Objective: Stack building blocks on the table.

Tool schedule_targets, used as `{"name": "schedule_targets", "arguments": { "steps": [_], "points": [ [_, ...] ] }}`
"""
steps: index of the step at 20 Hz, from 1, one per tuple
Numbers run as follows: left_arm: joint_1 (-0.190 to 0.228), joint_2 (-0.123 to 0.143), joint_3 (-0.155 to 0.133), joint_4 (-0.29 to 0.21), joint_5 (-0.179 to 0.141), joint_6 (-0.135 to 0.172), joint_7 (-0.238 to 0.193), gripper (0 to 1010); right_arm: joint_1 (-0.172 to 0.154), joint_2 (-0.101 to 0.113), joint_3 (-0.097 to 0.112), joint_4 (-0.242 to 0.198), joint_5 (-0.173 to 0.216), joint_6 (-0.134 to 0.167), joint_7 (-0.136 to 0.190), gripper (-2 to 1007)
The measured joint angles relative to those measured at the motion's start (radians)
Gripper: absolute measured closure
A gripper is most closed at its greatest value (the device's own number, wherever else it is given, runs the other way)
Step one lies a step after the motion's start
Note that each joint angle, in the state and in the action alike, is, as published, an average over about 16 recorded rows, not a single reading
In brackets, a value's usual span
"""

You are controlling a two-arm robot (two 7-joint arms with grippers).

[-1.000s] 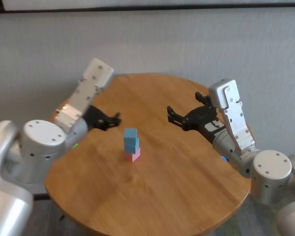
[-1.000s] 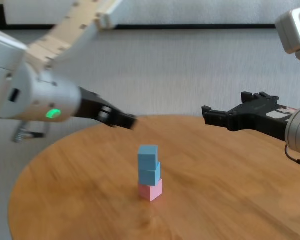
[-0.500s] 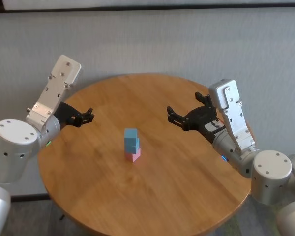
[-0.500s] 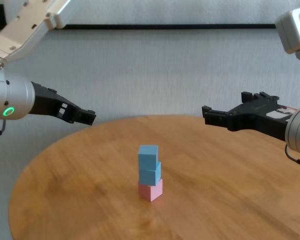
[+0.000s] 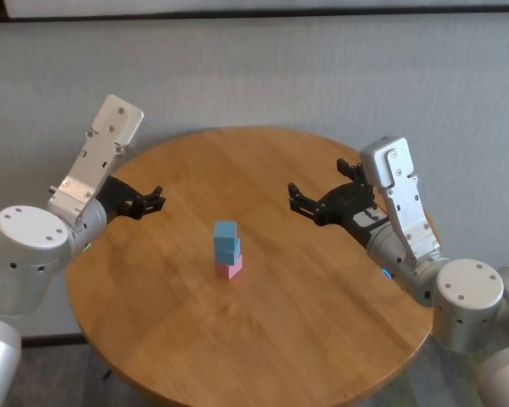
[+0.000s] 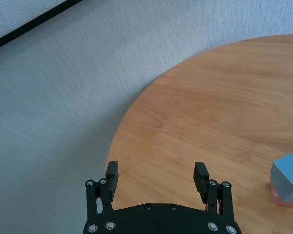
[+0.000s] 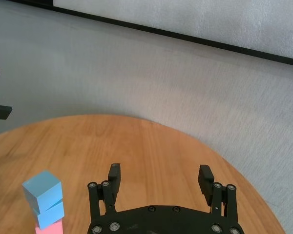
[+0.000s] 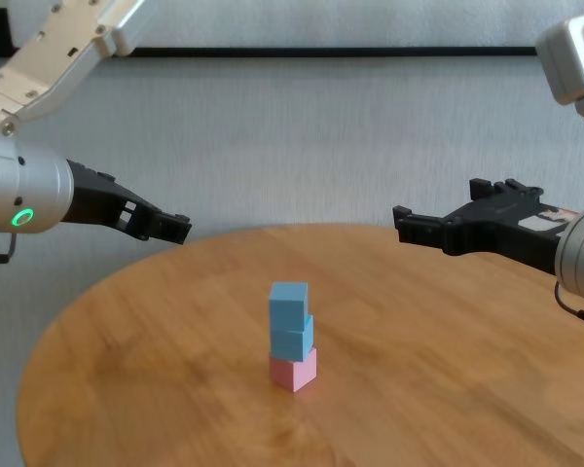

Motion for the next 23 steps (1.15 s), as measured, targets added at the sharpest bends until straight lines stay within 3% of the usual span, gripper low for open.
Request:
{"name": "schedule_targets", "arguments": {
  "steps": [23],
  "points": [
    [0.000, -0.002, 0.006, -0.004, 0.001, 0.006, 0.004, 9, 0.000, 0.000, 0.000, 0.000, 0.000, 0.000, 0.000, 0]
  ]
}}
